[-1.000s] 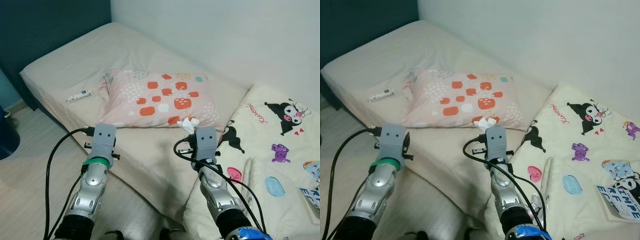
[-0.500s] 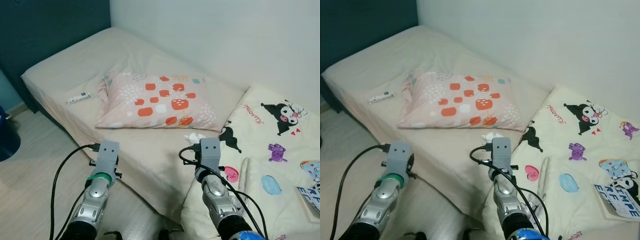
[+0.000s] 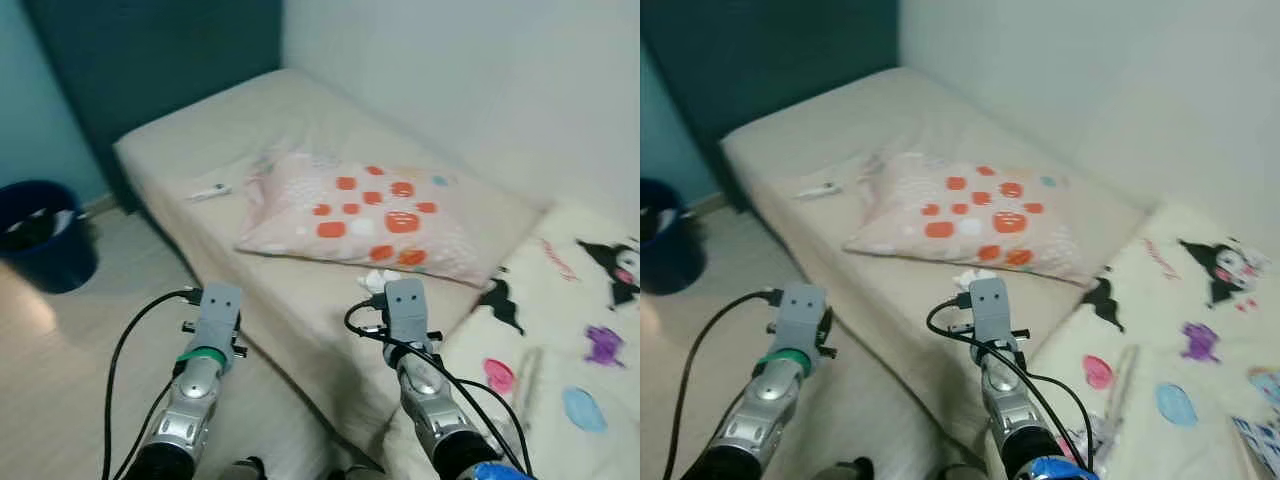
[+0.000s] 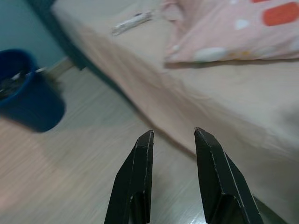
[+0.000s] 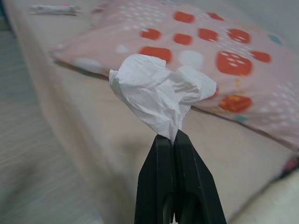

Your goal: Clean up the room

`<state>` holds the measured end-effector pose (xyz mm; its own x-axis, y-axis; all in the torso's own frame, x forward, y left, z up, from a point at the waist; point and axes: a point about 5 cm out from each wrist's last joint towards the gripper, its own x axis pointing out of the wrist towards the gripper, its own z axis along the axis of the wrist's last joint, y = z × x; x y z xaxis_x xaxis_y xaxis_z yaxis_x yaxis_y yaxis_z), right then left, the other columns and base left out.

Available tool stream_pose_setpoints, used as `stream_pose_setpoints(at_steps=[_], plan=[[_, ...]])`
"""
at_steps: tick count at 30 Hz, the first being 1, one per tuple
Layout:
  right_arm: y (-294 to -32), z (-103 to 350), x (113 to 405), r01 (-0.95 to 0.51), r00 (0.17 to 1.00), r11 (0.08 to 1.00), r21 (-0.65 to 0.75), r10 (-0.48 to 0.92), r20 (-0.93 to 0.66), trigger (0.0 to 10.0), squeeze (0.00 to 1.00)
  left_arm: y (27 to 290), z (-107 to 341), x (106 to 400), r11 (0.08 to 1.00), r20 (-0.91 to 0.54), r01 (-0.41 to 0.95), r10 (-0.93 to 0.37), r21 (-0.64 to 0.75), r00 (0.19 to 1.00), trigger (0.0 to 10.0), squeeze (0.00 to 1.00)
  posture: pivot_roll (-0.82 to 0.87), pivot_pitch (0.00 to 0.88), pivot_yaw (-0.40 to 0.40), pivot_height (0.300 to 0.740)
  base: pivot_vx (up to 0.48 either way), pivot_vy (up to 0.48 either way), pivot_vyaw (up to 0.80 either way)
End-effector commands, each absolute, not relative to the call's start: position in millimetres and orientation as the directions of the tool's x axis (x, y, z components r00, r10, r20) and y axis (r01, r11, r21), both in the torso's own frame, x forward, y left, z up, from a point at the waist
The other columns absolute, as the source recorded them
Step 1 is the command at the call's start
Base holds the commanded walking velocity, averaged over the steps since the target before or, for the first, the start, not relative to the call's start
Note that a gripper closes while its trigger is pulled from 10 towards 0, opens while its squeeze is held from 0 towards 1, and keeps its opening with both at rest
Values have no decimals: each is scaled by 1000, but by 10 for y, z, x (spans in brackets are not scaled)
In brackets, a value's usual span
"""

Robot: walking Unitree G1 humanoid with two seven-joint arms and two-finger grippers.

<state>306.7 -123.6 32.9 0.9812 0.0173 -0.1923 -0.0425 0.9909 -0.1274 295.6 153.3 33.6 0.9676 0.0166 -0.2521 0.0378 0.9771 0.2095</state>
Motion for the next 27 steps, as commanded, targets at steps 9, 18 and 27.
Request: stream_pose_setpoints(at_steps=[9, 18, 27], plan=[[-1281, 269, 3030, -21, 976, 993, -119, -5, -217, 10000, 0, 1494, 294, 2950, 974, -278, 50, 13, 219, 960, 10000, 0, 13, 67, -46, 740, 0, 0, 800], [-1230, 259, 3017, -22, 976, 994, -108, -2, -218, 10000, 0, 1512, 313, 2948, 975, -273, 53, 8, 216, 962, 10000, 0, 26, 79, -38, 740, 0, 0, 800], [-1264, 237, 3002, -12, 974, 994, -107, -12, -226, 10000, 0, 1484, 300, 2947, 976, -289, 74, -12, 205, 957, 10000, 0, 24, 76, -33, 740, 0, 0, 800]])
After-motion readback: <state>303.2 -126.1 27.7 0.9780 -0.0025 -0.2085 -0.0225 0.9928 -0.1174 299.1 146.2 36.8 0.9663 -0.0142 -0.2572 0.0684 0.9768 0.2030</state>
